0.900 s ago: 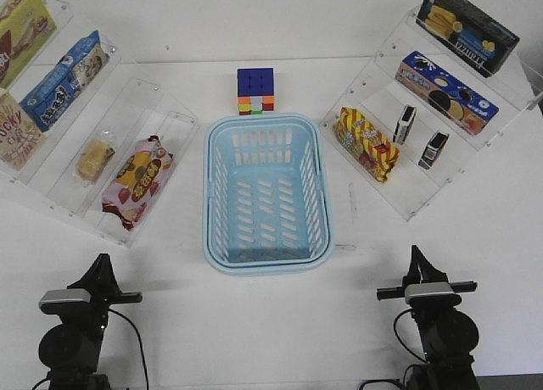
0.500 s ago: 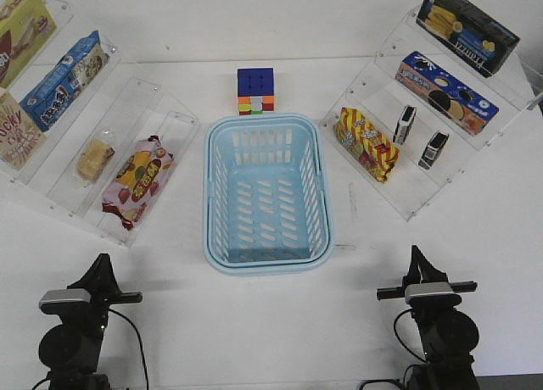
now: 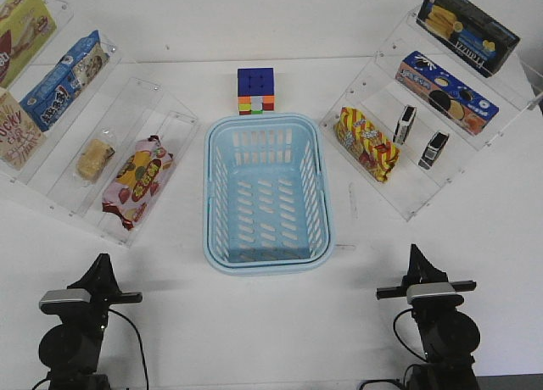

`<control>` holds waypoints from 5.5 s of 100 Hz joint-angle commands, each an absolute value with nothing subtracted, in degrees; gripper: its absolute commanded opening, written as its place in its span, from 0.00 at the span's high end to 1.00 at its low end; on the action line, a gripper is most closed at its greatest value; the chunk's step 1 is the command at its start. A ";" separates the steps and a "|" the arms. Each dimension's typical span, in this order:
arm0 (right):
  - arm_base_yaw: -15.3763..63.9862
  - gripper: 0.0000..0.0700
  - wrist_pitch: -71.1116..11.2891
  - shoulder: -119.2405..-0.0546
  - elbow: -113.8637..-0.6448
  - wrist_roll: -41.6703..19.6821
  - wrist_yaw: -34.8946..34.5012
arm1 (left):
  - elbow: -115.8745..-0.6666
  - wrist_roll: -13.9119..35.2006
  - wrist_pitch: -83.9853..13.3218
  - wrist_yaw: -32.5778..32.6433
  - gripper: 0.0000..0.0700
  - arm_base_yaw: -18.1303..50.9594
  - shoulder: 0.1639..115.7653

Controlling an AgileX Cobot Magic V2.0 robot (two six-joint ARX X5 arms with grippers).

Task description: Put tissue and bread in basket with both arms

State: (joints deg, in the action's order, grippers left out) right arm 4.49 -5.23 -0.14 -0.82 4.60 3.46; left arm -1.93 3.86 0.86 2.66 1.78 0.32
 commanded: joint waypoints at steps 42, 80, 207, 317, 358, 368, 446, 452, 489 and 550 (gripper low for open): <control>4.45 1.00 -12.97 -15.70 -19.31 -20.40 11.42 | -0.82 3.92 1.74 2.55 1.00 1.85 0.23; 3.62 0.35 -12.47 -52.18 -42.87 -10.35 12.14 | -0.82 3.92 1.76 2.55 1.00 1.83 0.23; 14.68 0.99 -12.27 -69.21 -66.74 -8.93 -22.28 | -0.82 3.92 1.74 2.55 1.00 1.85 0.23; 19.33 1.00 4.67 -40.25 -34.92 -7.20 -2.52 | -33.87 8.49 -11.60 3.51 1.00 1.83 25.41; 19.33 1.00 4.21 -40.12 -34.59 -7.99 -2.83 | -56.71 -11.05 -15.86 7.64 0.20 1.83 60.60; 19.33 1.00 4.21 -40.14 -34.59 -7.99 -2.92 | -61.45 -14.17 -16.71 11.05 0.20 1.83 66.78; 19.33 1.00 4.19 -40.16 -34.59 -8.16 -2.96 | -75.29 -14.24 -18.37 11.68 1.00 3.77 76.79; 19.33 1.00 4.19 -40.16 -34.59 -8.16 -2.96 | -77.08 -11.92 -17.76 5.74 1.00 5.17 74.87; 19.33 1.00 4.19 -40.16 -34.59 -8.38 -2.96 | -79.55 -0.16 -16.10 -21.65 1.00 24.05 74.70; 18.22 1.00 -6.90 -32.71 -34.37 -7.99 2.70 | -80.09 0.14 -20.60 -15.90 0.99 25.56 69.36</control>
